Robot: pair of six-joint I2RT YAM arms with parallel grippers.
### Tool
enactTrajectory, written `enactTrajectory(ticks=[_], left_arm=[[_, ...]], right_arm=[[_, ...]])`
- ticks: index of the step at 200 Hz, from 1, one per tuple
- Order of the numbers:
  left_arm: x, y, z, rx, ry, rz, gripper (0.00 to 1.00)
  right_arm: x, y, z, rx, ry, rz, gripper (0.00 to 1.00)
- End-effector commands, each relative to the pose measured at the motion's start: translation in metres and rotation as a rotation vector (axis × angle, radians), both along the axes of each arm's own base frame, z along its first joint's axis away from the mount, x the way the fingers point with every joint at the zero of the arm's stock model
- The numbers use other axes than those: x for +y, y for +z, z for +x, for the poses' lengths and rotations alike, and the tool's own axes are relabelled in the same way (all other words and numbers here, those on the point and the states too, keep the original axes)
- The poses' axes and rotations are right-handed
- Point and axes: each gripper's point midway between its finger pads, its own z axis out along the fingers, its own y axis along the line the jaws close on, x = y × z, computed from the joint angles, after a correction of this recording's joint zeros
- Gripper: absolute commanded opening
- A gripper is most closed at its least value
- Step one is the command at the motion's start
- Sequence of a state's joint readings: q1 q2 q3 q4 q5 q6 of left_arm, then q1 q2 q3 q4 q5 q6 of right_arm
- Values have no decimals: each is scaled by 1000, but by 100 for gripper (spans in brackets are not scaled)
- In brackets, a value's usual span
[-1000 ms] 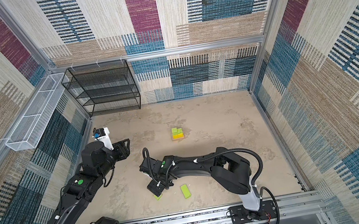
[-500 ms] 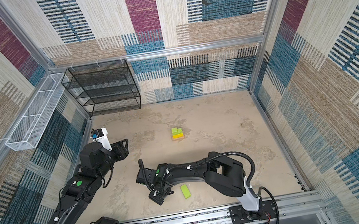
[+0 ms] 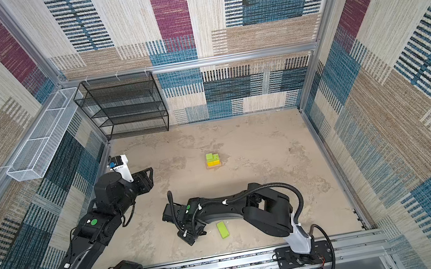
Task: Build the wood block tower
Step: 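Close the right gripper on the small green cube and lift it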
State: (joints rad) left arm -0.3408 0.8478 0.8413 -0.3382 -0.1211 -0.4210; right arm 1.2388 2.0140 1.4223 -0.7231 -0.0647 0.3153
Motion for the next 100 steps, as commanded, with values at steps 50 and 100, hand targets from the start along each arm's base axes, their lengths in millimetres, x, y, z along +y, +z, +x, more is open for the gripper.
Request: enactTrajectory(ticks=[50, 100], left_arm=[[1, -2, -3, 6, -6, 2, 60], [1, -3, -3, 10, -6, 1, 60]], right_arm=[[10, 1, 3, 4, -58, 31, 49], [8, -3, 5, 0, -77, 14, 42]])
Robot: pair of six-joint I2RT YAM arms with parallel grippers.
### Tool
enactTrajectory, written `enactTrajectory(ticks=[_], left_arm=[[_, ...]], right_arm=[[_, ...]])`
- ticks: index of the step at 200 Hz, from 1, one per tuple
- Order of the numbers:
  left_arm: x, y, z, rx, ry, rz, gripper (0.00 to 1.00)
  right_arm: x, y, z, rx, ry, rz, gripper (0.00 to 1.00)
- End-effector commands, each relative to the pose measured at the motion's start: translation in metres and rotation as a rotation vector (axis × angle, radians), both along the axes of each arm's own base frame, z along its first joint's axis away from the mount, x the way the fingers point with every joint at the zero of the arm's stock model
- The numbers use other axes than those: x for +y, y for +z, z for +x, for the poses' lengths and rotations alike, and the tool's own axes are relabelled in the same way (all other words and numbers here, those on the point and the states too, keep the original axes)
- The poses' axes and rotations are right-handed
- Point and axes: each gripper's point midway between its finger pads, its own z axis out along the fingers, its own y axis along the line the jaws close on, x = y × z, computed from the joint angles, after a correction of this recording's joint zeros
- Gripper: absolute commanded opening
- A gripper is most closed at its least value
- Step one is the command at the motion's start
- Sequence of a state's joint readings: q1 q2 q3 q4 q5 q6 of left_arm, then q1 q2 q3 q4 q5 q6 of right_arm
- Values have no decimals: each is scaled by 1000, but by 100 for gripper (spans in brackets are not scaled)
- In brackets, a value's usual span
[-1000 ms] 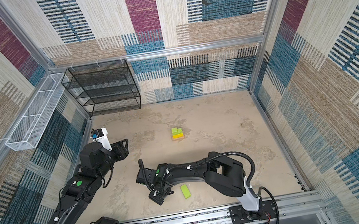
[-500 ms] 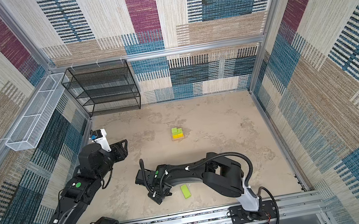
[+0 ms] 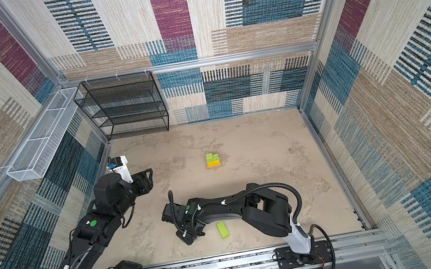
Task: Build the wood block tower
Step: 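Close the right gripper on the small green cube and lift it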
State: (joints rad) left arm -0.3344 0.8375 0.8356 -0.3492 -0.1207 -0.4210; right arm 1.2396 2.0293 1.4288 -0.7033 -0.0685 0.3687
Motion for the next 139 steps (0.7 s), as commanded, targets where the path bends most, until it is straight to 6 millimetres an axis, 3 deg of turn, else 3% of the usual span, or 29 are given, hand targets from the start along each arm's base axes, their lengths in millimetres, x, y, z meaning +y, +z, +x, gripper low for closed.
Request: enactTrajectory(ticks=[1, 79, 118, 139], left_arm=[[-1, -1, -1, 4, -12, -1, 60], [0, -2, -1, 7, -6, -2, 60], [0, -1, -1, 5, -8, -7, 60], [1, -2, -1, 7, -6, -5, 60]], right_arm=[[2, 0, 4, -15, -26, 2, 42], [0, -2, 6, -22, -54, -13, 35], [-4, 1, 11, -49, -69, -28, 20], [-5, 15, 22, -110, -95, -7, 14]])
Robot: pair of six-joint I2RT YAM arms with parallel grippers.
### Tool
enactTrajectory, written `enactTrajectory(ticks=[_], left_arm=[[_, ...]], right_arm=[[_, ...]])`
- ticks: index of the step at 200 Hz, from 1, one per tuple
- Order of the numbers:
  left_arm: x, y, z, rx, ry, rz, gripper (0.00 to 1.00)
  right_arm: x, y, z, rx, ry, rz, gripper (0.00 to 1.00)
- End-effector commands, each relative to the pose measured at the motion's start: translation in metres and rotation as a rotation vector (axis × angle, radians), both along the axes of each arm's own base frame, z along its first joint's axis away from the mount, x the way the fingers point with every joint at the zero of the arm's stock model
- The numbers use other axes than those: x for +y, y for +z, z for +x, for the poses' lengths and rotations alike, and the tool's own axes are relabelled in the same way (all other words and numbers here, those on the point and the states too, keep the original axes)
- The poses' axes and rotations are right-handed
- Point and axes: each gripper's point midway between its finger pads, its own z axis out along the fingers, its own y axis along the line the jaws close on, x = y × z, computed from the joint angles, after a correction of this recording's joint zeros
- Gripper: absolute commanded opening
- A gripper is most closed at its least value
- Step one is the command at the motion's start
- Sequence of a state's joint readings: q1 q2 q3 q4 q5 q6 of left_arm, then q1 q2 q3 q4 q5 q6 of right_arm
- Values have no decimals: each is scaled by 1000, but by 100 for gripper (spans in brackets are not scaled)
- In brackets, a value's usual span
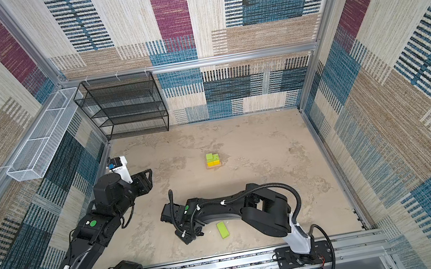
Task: Build the wood block tower
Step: 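Close the right gripper on the small green cube and lift it, then carry the small green cube with the right gripper over the stack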
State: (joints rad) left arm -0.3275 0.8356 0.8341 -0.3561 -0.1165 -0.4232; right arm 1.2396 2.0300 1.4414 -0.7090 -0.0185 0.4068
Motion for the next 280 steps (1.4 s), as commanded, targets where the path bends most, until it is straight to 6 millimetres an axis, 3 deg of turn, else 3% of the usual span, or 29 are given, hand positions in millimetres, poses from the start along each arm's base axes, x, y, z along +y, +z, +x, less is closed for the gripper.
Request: enactTrajectory(ticks=[1, 28, 60, 104, 131, 173, 181, 226, 280], left_arm=[[-1, 0, 0, 0, -9, -3, 60], [0, -1, -1, 1, -9, 2, 60], [-1, -1, 0, -1, -15, 1, 60], [-5, -2, 2, -1, -33, -9, 60], [-10, -4, 5, 8, -59, -11, 60], [-13, -13, 10, 41, -74, 6, 60], [-13, -15, 10, 50, -76, 10, 60], [-12, -17, 12, 58, -70, 9, 60], [-8, -20, 12, 62, -61, 18, 60]], right_arm=[[-5, 12, 13, -74, -46, 0, 14], [-11, 37, 35, -128, -89, 37, 11], [-31, 67, 72, -169, -165, 68, 11], [-69, 113, 140, -275, -283, 83, 14], [-93, 130, 180, -316, -352, 97, 15], [-131, 131, 231, -357, -437, 67, 16], [-134, 141, 242, -376, -454, 85, 17], [-165, 138, 280, -401, -517, 59, 19], [-168, 126, 312, -370, -518, 56, 21]])
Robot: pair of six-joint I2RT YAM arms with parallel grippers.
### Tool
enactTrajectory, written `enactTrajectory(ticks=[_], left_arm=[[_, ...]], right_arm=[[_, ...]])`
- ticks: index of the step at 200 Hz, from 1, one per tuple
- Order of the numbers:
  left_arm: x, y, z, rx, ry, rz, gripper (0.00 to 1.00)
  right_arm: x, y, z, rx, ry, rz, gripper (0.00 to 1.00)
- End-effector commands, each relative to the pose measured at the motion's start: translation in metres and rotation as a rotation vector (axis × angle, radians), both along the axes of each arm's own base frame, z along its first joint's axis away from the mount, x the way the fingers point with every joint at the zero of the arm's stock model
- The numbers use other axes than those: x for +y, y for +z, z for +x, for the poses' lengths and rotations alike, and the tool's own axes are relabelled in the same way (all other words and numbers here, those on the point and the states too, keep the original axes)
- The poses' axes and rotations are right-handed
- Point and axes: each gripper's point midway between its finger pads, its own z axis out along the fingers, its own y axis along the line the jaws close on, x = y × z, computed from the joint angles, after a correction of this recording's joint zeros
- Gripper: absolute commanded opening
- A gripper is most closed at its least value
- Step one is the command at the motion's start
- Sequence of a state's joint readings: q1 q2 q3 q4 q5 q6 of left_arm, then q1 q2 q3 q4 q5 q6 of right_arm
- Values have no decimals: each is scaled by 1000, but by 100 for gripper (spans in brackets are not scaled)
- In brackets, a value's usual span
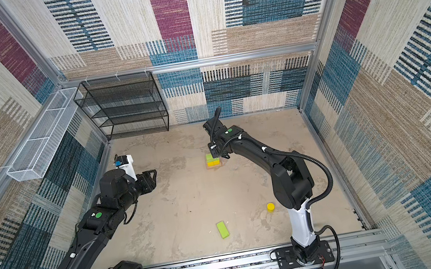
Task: Build the wood block tower
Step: 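Carry the small green cube with the right gripper over the stack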
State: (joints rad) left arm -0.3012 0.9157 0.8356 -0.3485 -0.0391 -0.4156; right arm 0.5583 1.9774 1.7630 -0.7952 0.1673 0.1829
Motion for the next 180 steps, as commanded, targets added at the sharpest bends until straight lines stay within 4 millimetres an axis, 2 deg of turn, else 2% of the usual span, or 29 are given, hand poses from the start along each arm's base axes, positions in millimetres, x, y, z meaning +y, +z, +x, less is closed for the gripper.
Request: enactTrajectory(ticks=[1, 81, 180], left_arm=[[0, 2, 1, -15, -16, 23, 60], [2, 1, 2, -12, -11, 16, 60], [2, -1, 5, -3, -12, 13, 60]], right_arm=[[6, -3, 8, 4, 27, 1, 21], [6, -37, 15, 86, 31, 14, 26], [10, -51, 14, 133, 45, 26, 28]])
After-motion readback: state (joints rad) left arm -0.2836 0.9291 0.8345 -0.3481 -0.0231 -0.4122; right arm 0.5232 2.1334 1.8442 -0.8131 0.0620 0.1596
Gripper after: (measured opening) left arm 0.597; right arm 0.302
